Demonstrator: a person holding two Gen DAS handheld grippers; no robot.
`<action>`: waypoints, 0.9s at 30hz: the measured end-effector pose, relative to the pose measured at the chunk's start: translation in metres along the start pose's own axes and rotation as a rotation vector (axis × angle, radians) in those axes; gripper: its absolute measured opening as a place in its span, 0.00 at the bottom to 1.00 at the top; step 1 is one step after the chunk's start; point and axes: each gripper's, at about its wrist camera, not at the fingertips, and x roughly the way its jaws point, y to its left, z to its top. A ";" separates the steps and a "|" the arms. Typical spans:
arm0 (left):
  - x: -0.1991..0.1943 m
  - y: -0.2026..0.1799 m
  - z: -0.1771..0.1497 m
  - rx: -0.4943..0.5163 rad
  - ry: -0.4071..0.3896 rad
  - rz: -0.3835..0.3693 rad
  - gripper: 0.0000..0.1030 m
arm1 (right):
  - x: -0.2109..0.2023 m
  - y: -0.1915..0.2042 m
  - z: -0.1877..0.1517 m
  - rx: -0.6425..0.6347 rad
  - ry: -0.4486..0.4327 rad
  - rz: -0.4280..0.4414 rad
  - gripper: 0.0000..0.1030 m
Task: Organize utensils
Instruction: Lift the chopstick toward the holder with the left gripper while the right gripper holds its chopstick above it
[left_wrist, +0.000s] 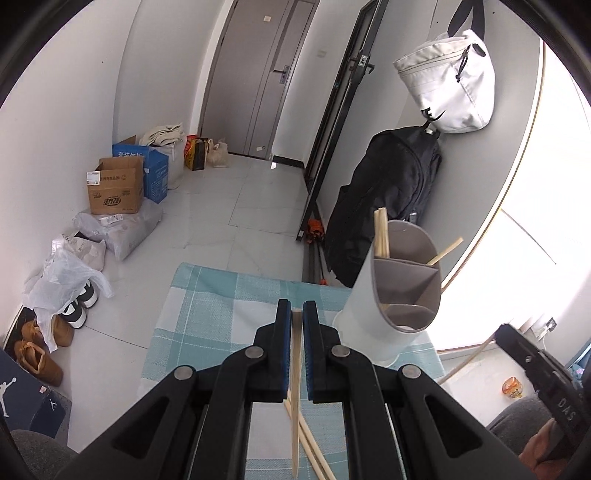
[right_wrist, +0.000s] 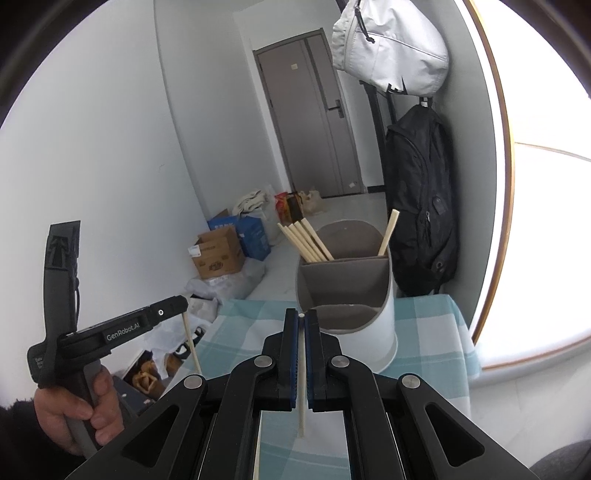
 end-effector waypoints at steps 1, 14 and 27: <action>-0.002 -0.002 0.002 0.006 0.000 -0.008 0.02 | 0.000 0.001 0.000 -0.002 0.000 0.001 0.02; -0.019 -0.030 0.014 0.072 -0.019 -0.060 0.02 | -0.006 0.009 0.008 0.008 -0.017 0.008 0.02; -0.030 -0.065 0.063 0.082 -0.030 -0.099 0.02 | -0.031 -0.012 0.066 0.065 -0.099 0.021 0.02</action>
